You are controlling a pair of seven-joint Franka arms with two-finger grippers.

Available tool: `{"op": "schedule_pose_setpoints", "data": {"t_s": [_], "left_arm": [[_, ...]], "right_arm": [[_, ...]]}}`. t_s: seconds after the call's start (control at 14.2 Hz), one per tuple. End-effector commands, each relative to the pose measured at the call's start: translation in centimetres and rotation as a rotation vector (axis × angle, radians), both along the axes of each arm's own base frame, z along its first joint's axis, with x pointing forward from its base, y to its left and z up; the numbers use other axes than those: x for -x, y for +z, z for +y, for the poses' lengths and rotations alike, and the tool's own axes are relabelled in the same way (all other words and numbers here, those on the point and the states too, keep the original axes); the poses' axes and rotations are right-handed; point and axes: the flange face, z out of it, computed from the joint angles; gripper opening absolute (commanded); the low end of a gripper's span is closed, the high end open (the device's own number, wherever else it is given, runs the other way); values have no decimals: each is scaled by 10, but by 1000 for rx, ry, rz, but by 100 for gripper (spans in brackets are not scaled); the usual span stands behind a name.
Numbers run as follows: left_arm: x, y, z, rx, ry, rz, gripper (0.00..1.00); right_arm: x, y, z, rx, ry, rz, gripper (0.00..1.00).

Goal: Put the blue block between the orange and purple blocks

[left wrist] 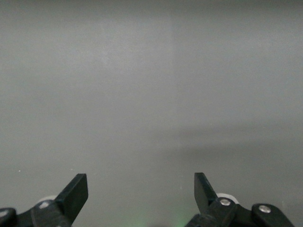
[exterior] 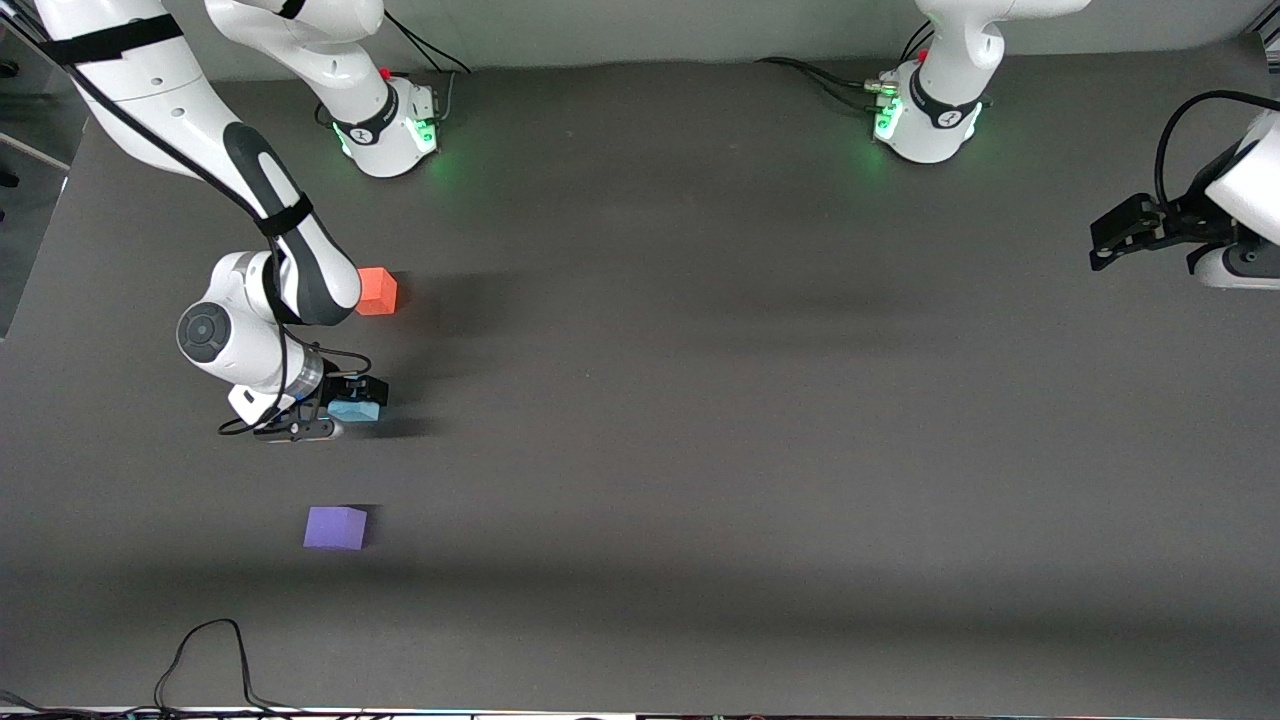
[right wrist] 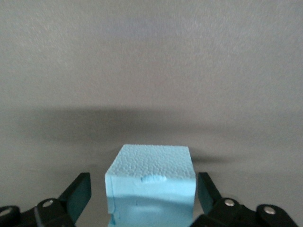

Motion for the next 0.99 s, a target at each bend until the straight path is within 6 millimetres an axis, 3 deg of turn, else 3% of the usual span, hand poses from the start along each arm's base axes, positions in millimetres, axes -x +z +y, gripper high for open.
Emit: {"op": "schedule_pose_setpoints", "data": {"t_s": [0.0,0.28,0.56,0.92], "left_arm": [[6,5,-1,5,-17,-1,100],[6,5,-1,5,-17,-1,100],[6,5,-2,5,-18,-1,100],[6,5,-2,5,-18,-3,100]], "right_arm": [[-14,33,0,-1,-11,20,100],[-30,98,2,-6,4,27,100],[-46,187,5,-14,22,78,100],[-52,303,14,-15,49,53,100]]}}
